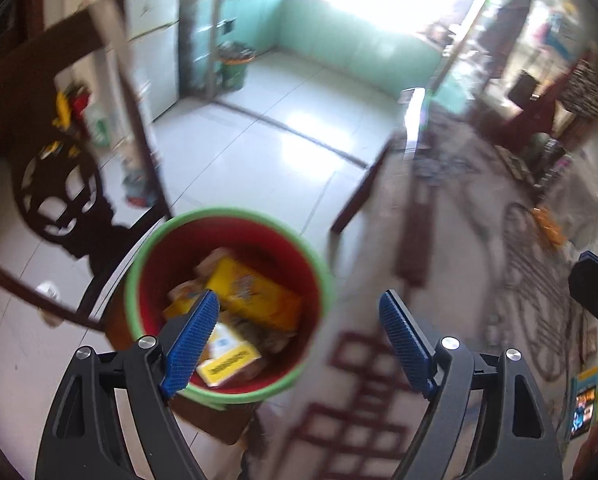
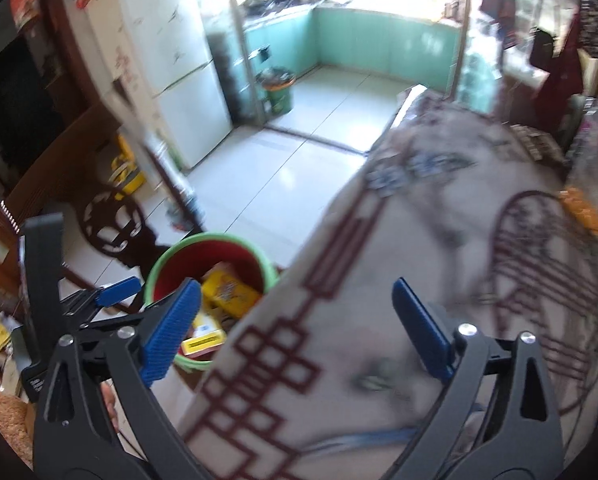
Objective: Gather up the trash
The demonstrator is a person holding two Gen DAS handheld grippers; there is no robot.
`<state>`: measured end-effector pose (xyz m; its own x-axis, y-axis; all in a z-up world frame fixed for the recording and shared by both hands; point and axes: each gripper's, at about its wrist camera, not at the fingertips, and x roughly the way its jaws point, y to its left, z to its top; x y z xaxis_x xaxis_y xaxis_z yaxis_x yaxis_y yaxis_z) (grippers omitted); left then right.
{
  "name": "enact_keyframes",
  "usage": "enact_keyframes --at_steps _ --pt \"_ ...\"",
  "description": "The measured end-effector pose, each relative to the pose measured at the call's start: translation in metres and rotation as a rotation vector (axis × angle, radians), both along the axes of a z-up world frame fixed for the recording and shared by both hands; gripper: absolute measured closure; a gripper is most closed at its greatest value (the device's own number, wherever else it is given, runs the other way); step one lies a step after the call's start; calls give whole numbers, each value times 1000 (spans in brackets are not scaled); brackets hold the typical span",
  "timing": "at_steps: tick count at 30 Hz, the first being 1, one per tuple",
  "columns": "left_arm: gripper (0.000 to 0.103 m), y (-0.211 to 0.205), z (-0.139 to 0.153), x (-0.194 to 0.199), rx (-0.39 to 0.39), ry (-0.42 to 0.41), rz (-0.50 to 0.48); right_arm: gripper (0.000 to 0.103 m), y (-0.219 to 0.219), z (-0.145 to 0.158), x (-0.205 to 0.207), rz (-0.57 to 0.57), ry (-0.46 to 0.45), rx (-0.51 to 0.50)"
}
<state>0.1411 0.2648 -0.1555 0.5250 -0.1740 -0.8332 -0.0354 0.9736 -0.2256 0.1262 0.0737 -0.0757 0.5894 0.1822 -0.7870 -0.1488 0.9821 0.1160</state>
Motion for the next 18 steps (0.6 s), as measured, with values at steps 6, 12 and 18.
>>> enact_keyframes --at_steps 6,12,18 --pt "14 -59 32 -19 -22 -88 -30 5 -62 23 -27 -60 -79 -30" --pt "8 -128 73 -57 -60 -272 -30 5 -133 50 -66 -74 -198 -14" --pt "8 -203 127 -101 54 -566 -23 5 -190 93 -119 -129 -506 -117"
